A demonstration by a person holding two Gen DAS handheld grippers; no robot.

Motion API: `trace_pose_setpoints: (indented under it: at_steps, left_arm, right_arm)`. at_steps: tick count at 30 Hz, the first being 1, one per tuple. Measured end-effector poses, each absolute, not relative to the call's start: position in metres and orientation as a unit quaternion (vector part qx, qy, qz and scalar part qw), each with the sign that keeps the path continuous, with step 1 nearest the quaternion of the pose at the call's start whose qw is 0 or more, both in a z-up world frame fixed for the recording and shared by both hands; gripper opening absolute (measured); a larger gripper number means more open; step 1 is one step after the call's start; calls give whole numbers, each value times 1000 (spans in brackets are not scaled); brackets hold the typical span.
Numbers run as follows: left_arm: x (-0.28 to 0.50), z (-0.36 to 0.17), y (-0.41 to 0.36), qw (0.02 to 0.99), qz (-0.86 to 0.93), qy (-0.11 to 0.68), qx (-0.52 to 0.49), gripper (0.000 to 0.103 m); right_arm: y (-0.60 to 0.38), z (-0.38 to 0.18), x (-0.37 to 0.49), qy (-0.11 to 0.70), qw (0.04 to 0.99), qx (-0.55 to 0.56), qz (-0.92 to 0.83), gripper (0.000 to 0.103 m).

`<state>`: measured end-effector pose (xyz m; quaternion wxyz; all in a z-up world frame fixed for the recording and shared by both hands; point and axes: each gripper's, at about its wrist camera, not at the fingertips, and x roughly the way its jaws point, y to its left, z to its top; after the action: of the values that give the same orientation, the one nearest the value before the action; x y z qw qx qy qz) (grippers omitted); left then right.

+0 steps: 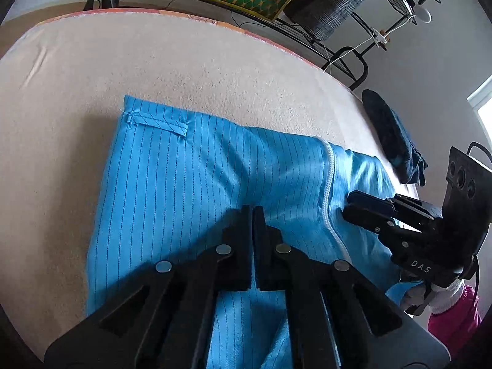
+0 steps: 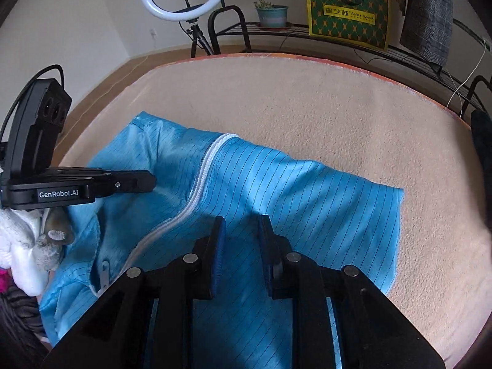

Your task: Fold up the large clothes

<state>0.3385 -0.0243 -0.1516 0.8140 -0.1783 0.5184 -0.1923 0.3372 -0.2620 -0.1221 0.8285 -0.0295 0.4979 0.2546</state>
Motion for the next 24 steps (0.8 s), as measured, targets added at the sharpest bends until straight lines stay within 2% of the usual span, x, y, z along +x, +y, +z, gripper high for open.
trace_pose_setpoints:
  at_steps: [5,9,12,17,21,23,24]
  left_arm:
    - [334,-115,-5,853,-167,467,-164,4]
    - [342,-136,12,840,-128,493,-187,4]
    - [341,-144,12,843,-116,497,-172,4]
    - [314,-110,4,854,-140,475,-160,4]
    - [275,-79,9,858,-168,454,-171,4]
    - [250,-67,9,854,-190,451,-176,8]
    - [239,-64,9,851,-202,452,-178,14]
  right_arm:
    - [-311,-102,340,468,857,42,209,20]
    - [-334,-122,348,494,851,53,171,20]
    - [-333,-127,348,506,849,16,150,20]
    - [-354,-96,333,484,863,47,135,20]
    - [-356,-60,297,461,862,86,193,21]
    - [-351,-45,272,453,858,95,222,21]
    - [-348,-41,260,451,853,105,239,21]
